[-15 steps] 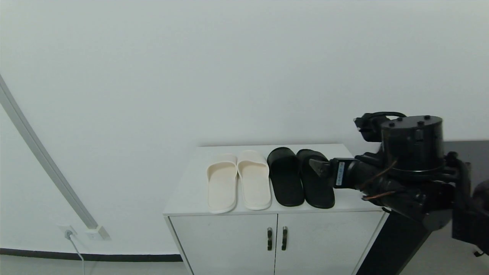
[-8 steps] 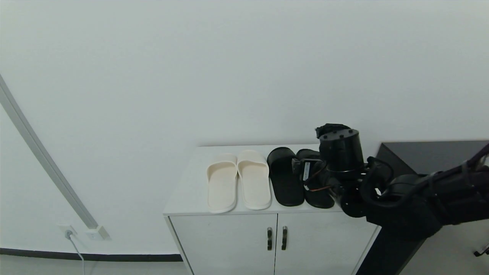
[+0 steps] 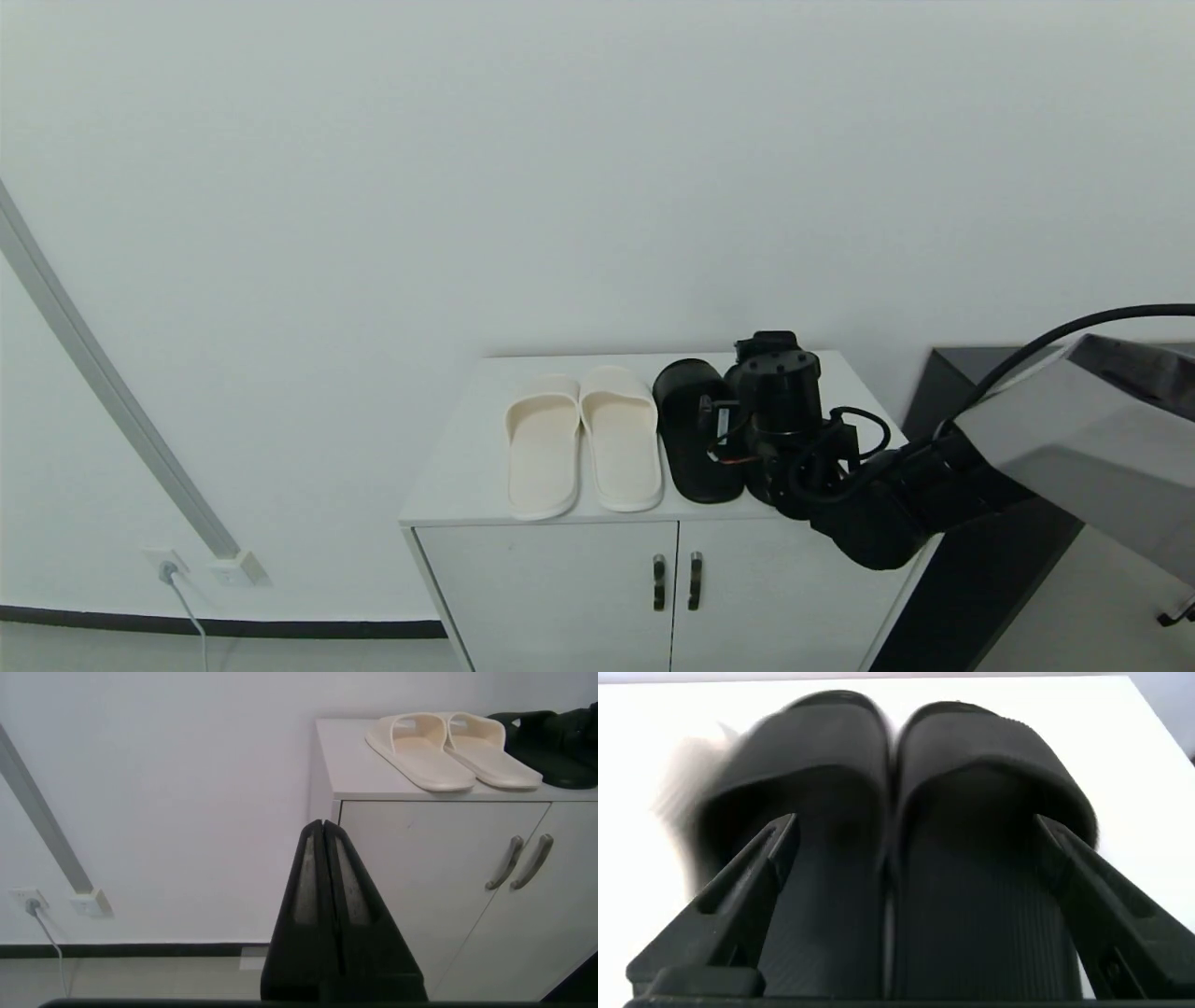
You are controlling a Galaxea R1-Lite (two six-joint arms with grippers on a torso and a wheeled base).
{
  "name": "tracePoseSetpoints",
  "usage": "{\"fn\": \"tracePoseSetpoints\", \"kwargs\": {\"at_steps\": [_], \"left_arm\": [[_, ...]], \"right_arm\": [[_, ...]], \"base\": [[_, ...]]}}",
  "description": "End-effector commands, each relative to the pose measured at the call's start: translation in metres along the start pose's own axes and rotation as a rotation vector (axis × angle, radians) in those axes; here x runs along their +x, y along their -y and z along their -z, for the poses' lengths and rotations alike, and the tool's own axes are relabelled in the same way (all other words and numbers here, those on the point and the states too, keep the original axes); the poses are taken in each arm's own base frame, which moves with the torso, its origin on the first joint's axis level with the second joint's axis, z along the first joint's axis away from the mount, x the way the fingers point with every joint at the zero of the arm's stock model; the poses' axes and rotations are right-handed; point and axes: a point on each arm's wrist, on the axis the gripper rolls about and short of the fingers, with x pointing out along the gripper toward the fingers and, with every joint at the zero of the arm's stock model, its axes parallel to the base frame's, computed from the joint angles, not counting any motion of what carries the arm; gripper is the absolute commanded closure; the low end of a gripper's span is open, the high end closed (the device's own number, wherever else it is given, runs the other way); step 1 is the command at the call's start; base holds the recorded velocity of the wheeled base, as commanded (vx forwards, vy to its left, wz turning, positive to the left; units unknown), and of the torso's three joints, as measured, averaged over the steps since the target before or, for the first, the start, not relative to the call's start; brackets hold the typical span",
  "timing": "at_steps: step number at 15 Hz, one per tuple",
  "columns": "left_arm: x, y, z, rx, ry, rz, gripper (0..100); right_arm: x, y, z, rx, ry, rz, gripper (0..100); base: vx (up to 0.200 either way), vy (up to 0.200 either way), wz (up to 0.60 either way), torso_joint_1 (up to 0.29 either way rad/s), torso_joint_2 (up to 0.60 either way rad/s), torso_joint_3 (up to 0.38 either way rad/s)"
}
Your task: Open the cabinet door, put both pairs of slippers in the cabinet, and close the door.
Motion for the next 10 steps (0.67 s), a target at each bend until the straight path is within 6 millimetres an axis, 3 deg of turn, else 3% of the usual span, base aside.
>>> {"fn": "tracePoseSetpoints", "kwargs": {"at_steps": [1, 6, 10], "left_arm": [[0.0, 0.0, 0.0, 0.0, -0.001, -0.001, 100], [0.0, 0.0, 0.0, -0.001, -0.001, -0.001, 100], [0.0, 0.0, 0.0, -0.001, 0.0, 0.0, 100]], "right_arm": [[0.02, -0.001, 0.015, -0.012, -0.015, 0.019, 0], [0.05, -0.01, 0.016, -0.019, 0.02, 0.025, 0], [0.058, -0.008, 0.01, -0.015, 0.029, 0.013, 0]], "base": [[0.0, 0.0, 0.0, 0.0, 0.0, 0.0], [0.0, 0.0, 0.0, 0.0, 0.0, 0.0], [0.0, 0.0, 0.0, 0.0, 0.0, 0.0]]}}
